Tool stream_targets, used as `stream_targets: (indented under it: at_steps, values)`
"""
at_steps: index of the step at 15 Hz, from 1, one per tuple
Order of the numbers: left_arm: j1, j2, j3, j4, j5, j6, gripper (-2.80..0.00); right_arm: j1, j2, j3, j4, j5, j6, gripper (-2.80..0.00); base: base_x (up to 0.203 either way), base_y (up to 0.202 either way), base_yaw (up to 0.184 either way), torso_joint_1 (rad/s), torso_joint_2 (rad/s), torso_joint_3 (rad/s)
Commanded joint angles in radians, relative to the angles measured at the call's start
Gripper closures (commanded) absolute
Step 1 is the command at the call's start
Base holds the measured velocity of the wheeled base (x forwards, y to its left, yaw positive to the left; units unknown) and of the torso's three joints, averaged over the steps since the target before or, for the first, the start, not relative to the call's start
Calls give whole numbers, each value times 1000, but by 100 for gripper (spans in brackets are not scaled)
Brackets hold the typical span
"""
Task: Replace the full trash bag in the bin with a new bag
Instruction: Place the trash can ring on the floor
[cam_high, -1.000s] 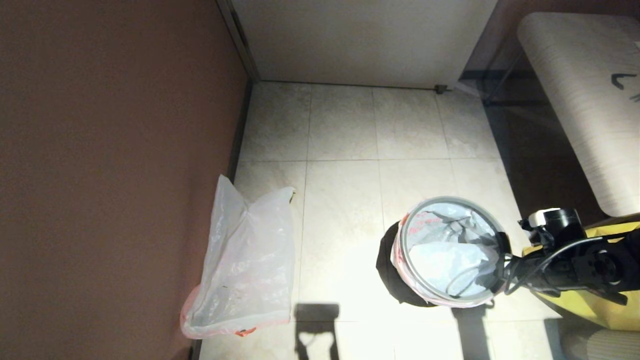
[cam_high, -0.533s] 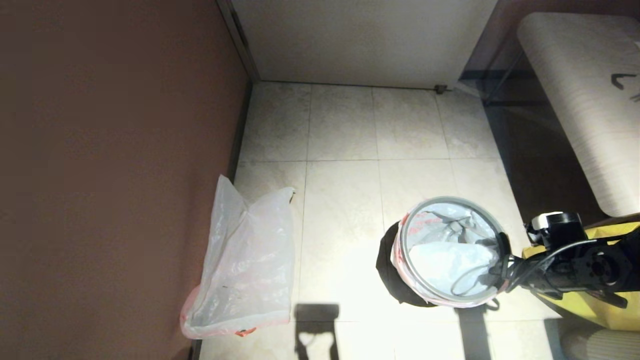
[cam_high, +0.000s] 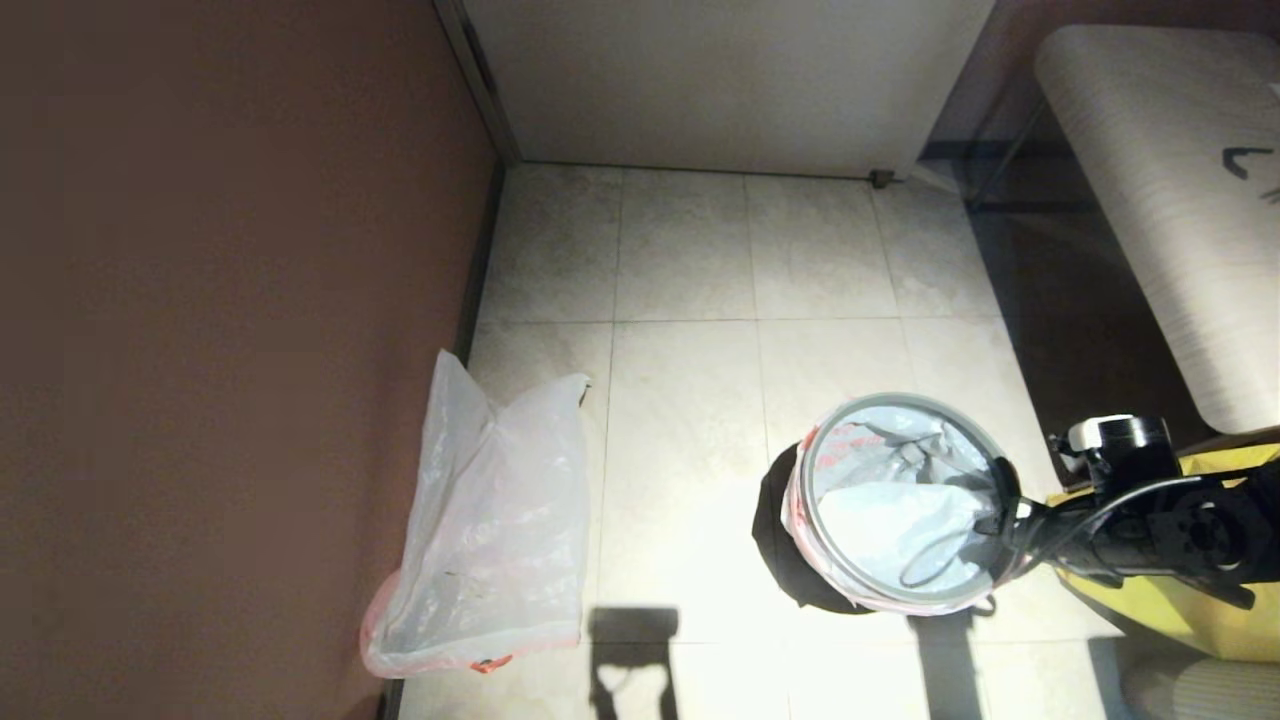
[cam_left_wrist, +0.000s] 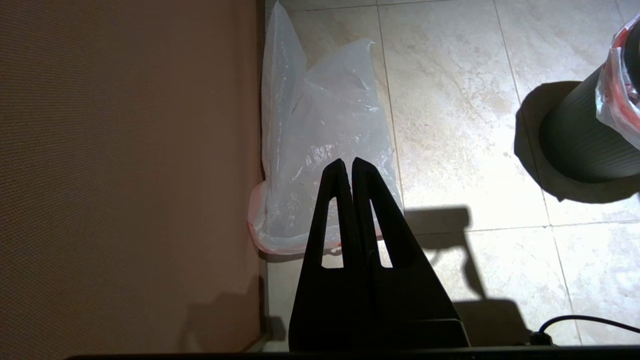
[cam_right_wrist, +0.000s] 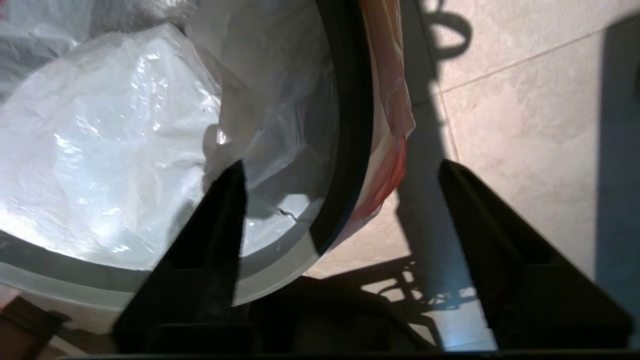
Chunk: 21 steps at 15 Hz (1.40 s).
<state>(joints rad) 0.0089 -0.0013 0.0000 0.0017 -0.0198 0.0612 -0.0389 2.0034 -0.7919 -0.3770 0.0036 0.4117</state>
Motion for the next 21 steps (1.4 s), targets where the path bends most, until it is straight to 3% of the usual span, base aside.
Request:
stream_targets:
  at_steps: [1, 13, 14, 19, 21]
  values:
    - [0, -2, 0, 0, 0, 0, 0, 2, -24, 6, 0, -1, 2, 0, 0, 0, 0, 0, 0, 0]
    - [0, -2, 0, 0, 0, 0, 0, 16, -30, 34, -1, -33, 33, 0, 0, 0, 0, 0, 0, 0]
    - [0, -2, 0, 0, 0, 0, 0, 20, -43, 43, -2, -32, 33, -280, 0, 0, 0, 0, 0, 0]
    - [0, -2, 0, 0, 0, 0, 0, 31, -49, 51, -5, -27, 61, -280, 0, 0, 0, 0, 0, 0]
    - [0, -2, 0, 0, 0, 0, 0, 33, -46, 45, -5, 17, 82, -280, 0, 0, 0, 0, 0, 0]
